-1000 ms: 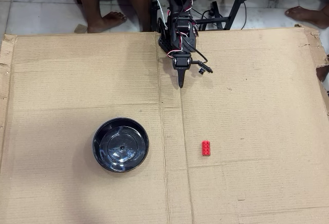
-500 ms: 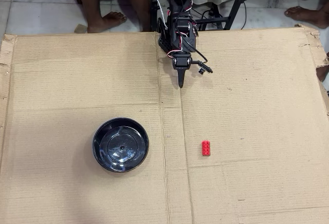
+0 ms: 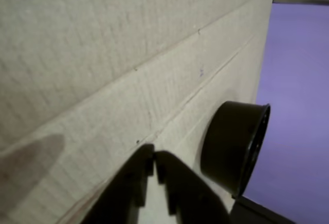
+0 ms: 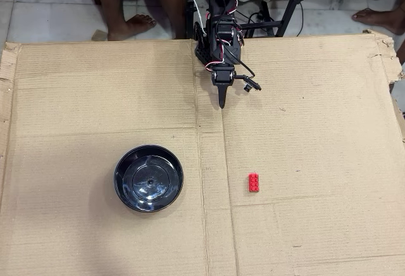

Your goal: Grasp a lego block and put it in the bin.

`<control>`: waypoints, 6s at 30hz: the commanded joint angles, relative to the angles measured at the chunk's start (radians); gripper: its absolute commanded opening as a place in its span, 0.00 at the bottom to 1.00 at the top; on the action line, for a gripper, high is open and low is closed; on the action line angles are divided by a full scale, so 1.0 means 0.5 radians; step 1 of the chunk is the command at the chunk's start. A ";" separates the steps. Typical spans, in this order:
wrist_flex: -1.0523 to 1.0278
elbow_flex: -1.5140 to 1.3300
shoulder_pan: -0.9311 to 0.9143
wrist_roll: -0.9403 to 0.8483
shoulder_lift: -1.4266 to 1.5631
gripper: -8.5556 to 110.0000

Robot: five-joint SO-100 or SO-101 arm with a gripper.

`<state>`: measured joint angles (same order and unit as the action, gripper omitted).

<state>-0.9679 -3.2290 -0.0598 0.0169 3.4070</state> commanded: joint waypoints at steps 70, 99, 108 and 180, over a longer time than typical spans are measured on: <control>0.025 3.025 0.337 3.387 -3.461 0.32; 0.025 4.286 0.546 3.534 -4.866 0.31; 0.025 4.608 0.546 3.534 -5.197 0.31; -0.193 4.758 -0.353 3.494 -4.626 0.09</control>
<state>-1.0723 -0.8774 -0.2056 1.7610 1.0094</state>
